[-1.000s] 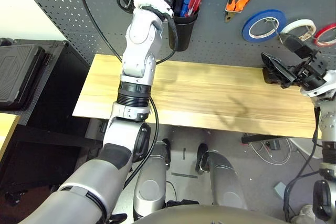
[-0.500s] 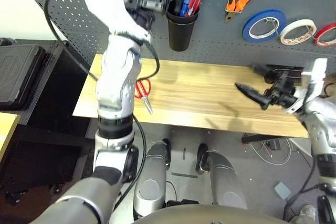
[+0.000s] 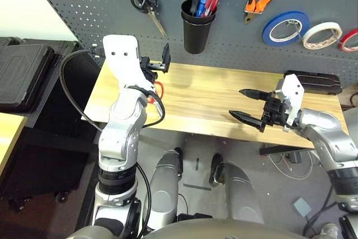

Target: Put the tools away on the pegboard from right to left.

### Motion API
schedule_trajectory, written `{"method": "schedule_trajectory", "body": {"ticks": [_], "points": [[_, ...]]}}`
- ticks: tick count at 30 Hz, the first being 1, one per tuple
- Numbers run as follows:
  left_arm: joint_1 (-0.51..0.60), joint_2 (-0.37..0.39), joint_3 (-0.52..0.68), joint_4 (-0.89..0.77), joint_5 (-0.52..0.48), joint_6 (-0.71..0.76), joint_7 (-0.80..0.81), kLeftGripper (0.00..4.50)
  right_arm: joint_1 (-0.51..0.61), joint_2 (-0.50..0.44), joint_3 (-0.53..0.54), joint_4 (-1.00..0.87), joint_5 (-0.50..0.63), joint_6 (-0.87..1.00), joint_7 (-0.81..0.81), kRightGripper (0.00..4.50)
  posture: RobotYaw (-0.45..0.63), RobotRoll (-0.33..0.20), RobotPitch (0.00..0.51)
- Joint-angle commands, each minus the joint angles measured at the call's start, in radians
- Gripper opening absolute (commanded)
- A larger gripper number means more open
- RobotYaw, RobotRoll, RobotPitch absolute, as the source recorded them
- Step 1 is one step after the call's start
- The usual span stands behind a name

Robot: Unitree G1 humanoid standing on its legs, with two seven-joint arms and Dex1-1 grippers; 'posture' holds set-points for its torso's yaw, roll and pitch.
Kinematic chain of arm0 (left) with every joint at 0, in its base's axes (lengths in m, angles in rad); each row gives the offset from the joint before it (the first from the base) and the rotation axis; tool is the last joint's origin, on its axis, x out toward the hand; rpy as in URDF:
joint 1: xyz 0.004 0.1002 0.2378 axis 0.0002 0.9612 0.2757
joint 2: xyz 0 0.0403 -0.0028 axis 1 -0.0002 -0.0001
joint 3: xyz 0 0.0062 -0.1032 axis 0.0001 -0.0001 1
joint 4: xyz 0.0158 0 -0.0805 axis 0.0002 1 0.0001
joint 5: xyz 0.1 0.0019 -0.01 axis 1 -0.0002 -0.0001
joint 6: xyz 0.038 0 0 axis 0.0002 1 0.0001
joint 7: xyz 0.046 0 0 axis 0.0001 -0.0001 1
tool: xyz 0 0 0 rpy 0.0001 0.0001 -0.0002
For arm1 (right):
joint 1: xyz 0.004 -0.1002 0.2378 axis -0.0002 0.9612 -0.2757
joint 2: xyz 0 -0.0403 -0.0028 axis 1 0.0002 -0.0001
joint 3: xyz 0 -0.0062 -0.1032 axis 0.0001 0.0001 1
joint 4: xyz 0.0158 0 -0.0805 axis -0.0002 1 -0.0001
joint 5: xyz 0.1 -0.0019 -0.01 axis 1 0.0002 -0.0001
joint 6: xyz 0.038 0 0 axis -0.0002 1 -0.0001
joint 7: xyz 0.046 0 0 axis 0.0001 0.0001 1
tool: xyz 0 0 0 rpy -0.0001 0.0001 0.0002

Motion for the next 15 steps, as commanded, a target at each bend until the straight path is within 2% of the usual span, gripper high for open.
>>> {"method": "schedule_trajectory", "body": {"ticks": [1, 7, 15], "points": [[0.041, 0.005, 0.0, 0.062, 0.041, 0.028, 0.022, 4.45, -0.004, 0.01, 0.029, 0.034, -0.033, 0.018, -0.014, 4.5, 0.26, 0.0, 0.328], [0.064, 0.004, 0.023, 0.165, 0.075, 0.009, 0.047, 4.45, -0.016, 0.034, 0.07, 0.055, -0.087, 0.011, -0.034, 4.5, 0.25, 0.0, 0.342], [0.036, 0.007, 0.045, 0.35, 0.107, -0.02, 0.069, 4.45, -0.019, 0.071, 0.133, 0.052, -0.153, 0.032, -0.071, 4.5, 0.23, 0.0, 0.348]]}}
